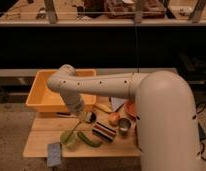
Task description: Place fork in plastic cup
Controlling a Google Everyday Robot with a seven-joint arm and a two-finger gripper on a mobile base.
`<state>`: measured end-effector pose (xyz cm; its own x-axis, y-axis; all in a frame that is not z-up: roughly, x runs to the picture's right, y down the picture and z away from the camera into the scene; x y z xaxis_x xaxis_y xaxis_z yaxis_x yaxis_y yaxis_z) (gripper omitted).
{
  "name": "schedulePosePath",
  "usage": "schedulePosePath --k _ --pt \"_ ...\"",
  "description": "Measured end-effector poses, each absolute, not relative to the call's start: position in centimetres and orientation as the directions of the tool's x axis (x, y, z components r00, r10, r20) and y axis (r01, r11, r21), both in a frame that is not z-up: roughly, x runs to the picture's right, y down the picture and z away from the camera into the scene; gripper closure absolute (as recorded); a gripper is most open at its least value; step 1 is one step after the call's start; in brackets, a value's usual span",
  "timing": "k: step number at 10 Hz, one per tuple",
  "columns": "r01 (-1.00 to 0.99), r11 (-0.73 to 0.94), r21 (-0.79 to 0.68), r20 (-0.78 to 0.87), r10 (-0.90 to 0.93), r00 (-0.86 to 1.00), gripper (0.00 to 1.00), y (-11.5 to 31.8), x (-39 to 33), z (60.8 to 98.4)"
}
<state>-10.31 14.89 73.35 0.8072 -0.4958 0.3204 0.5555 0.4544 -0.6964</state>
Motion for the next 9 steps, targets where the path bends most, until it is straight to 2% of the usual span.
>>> schedulePosePath --k 3,5,6,9 --pt "0.552 0.438 -0.710 0.312 -0.507 0.804 0.91 15.45 -10.44 73.75" --pt "0.550 0.441 -0.709 0.312 -0.503 0.806 0.74 15.52 -10.56 73.74" --pt "0.541 0.448 -0.712 0.303 -0.499 0.812 0.62 15.53 -10.46 73.75" --pt "0.541 0.450 -0.711 0.304 -0.497 0.813 0.34 15.46 -10.43 73.62"
